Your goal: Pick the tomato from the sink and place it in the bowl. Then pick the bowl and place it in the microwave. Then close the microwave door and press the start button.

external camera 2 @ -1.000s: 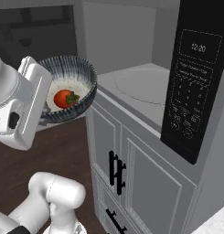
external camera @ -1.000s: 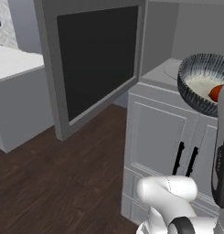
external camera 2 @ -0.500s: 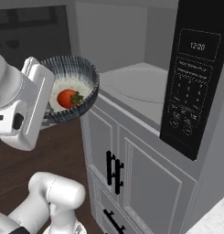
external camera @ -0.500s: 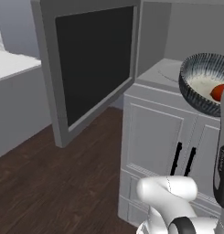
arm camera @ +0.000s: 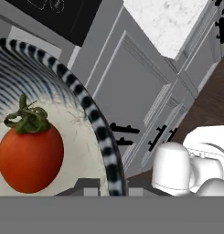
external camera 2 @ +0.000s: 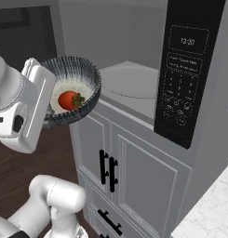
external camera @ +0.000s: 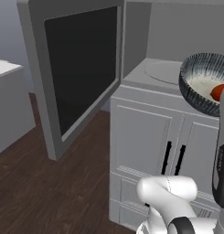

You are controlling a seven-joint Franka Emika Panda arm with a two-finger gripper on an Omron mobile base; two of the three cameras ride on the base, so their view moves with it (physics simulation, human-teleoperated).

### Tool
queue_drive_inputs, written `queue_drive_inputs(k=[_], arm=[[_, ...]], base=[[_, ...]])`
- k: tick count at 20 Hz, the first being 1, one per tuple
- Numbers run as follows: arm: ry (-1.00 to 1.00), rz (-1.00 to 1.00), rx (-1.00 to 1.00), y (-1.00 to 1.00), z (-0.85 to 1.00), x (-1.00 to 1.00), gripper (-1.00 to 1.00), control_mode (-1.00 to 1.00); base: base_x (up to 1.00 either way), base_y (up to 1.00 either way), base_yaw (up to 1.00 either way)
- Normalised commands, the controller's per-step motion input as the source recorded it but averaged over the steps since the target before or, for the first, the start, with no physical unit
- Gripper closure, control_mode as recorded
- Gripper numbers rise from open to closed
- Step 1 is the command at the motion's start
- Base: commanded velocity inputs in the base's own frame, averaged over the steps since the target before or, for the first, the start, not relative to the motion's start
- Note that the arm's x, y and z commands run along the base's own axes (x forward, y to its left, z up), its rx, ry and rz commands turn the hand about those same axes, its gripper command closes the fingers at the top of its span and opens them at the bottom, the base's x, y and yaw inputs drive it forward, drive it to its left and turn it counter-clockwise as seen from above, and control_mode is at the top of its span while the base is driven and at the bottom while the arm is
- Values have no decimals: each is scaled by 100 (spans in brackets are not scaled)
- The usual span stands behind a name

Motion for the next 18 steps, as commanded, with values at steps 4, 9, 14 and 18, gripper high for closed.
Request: queue_drive_inputs(k=[4, 9, 14, 18], arm=[[-1, -8, 0, -1, 6, 1, 100, -100], [-28, -4, 0, -25, 11, 16, 100, -100], [-46, 0, 5, -34, 3, 30, 100, -100], [-1, -1, 6, -21, 6, 66, 100, -100]], base=[[0, -5, -13], [0, 0, 0], [0, 0, 0], [0, 0, 0]])
